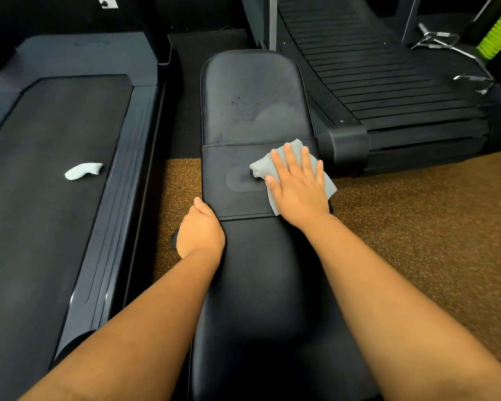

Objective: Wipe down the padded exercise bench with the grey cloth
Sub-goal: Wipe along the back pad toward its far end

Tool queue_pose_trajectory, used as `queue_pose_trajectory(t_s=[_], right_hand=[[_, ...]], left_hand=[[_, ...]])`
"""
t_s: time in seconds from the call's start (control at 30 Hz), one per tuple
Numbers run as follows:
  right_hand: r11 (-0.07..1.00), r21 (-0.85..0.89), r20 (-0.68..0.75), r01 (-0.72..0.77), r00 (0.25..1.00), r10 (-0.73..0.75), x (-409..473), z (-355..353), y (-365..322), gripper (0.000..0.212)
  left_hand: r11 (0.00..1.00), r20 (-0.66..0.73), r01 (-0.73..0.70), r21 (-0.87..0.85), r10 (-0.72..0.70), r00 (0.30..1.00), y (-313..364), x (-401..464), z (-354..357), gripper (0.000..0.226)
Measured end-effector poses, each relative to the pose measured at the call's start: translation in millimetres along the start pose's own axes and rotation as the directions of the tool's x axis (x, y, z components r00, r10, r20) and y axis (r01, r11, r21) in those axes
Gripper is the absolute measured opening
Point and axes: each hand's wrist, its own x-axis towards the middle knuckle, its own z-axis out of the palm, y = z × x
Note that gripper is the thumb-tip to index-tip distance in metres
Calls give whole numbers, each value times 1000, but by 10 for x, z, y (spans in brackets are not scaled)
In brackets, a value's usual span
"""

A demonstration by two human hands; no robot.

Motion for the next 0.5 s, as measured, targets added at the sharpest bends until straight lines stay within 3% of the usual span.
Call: queue_pose_trajectory(t_s=[0.13,0.3,0.5], right_hand=[[999,-11,6,-31,999,31,-106,35,-22,59],[968,-48,55,245,969,-242,-221,68,-107,62],[993,-15,26,117,993,-116,380,-50,-68,61]], left_hand=[[999,-17,-17,-40,17,1000,3,109,-5,51],[989,-70,-62,-138,53,996,316,329,-74,47],[993,-34,102,-55,-104,994,902,694,71,58]])
